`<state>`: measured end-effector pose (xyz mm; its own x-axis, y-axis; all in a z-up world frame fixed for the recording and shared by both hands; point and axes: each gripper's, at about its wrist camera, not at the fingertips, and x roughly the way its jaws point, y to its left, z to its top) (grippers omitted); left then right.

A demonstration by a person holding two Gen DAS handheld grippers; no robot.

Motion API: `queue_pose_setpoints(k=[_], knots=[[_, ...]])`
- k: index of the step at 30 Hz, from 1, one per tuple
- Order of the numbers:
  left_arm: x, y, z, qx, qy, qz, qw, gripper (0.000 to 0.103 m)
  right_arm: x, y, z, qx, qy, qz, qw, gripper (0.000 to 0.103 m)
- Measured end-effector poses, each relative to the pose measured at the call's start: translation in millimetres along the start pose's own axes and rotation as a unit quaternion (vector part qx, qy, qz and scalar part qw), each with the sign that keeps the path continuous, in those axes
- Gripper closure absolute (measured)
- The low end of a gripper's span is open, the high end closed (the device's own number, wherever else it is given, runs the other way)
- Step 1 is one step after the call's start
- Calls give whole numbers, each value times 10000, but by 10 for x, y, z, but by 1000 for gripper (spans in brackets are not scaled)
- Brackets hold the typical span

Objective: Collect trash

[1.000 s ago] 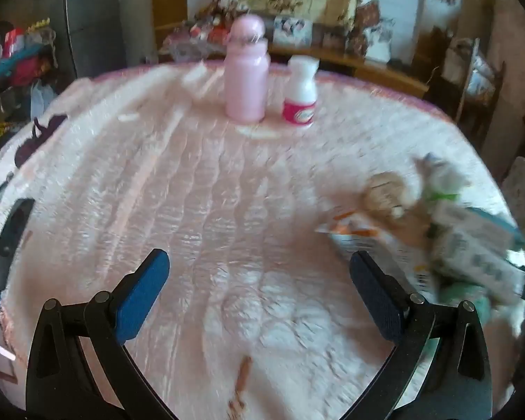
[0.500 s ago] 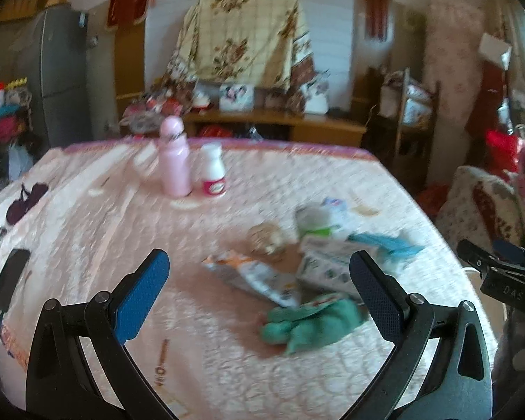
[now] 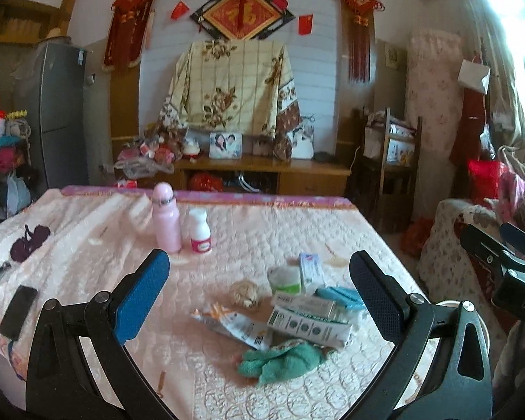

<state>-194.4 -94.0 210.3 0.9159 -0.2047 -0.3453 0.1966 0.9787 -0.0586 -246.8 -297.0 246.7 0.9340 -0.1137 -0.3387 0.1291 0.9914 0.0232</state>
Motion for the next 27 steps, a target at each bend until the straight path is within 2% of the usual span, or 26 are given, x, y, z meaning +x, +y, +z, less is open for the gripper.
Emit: queue_pose_setpoints(k=[9, 27], knots=[[-150, -44, 77, 72, -187, -32, 9998, 1, -189, 36, 87, -42, -300, -38, 9995, 3], [-206, -65, 122, 53, -236, -59, 9997, 1, -167, 2, 107, -11, -238, -75, 9997, 2]])
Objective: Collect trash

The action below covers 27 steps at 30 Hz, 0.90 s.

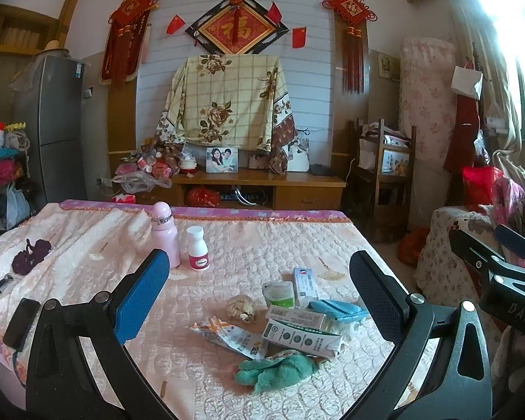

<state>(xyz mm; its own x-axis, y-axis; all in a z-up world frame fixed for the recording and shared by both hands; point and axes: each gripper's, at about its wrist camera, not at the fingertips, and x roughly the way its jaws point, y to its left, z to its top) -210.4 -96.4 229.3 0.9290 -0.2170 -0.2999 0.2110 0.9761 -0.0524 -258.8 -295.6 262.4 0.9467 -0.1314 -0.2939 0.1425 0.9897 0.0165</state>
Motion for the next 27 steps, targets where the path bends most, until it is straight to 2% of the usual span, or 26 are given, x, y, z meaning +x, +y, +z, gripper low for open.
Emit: queue_pose_setpoints(k=[27], knots=[[45, 22, -36, -26, 65, 45, 10000, 1, 61, -64, -7, 13, 94, -67, 9999, 2]])
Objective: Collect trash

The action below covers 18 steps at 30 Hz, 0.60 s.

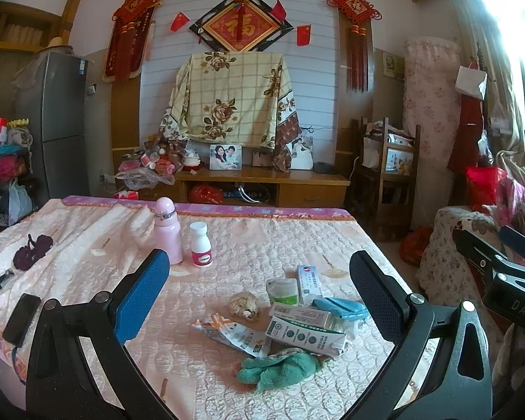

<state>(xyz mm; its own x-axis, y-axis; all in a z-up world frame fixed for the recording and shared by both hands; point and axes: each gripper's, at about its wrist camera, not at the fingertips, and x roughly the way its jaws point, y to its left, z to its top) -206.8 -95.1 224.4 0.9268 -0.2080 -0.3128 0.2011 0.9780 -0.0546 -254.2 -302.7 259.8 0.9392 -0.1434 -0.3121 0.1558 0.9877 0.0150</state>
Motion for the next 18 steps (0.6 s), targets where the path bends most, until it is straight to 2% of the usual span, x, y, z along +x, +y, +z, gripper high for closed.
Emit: queue_pose_setpoints(k=[18], knots=[[25, 39, -10, -30, 29, 12, 10000, 1, 19, -19, 5, 5, 32, -48, 10000, 1]])
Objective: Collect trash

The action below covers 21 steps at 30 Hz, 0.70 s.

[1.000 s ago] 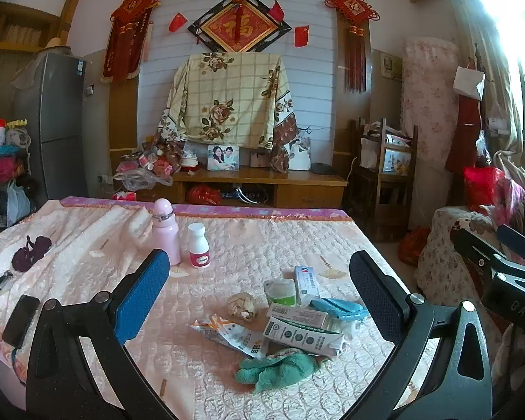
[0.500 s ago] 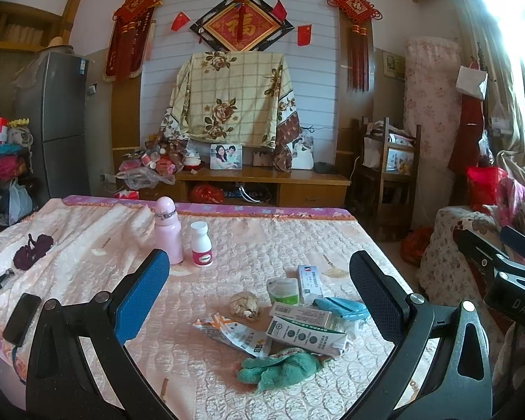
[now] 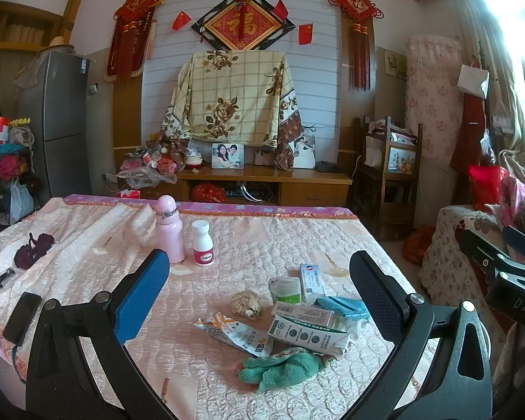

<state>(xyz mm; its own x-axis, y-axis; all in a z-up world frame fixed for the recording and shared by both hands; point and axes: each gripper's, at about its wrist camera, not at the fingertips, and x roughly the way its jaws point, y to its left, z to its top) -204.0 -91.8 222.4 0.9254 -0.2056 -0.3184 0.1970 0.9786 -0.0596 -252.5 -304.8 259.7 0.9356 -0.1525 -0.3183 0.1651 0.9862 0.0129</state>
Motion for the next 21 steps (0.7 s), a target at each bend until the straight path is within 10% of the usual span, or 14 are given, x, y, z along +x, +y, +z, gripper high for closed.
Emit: queue_pose_setpoints(k=[21], knots=[[116, 70, -76, -42, 108, 57, 9999, 1, 123, 77, -77, -63, 150, 4, 9999, 1]])
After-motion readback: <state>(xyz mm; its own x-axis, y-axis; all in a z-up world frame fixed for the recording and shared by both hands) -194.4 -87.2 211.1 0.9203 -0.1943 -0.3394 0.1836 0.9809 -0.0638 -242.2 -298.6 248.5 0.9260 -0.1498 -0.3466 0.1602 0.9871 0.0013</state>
